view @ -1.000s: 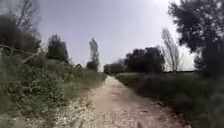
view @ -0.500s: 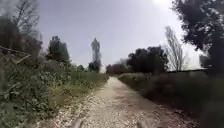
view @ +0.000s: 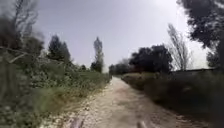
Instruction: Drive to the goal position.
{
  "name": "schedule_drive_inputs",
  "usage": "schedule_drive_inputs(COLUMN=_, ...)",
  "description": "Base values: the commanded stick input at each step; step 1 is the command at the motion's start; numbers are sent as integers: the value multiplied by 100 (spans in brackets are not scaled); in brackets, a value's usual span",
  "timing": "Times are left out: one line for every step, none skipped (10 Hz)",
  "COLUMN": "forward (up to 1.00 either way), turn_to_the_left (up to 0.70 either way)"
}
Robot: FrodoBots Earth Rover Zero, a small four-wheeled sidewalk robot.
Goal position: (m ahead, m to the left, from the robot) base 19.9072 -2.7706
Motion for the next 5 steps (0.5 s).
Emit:
schedule_drive_inputs(forward=85, turn_to_the_left=0)
schedule_drive_inputs(forward=85, turn_to_the_left=0)
schedule_drive_inputs(forward=85, turn_to_the_left=0)
schedule_drive_inputs(forward=85, turn_to_the_left=0)
schedule_drive_inputs(forward=85, turn_to_the_left=0)
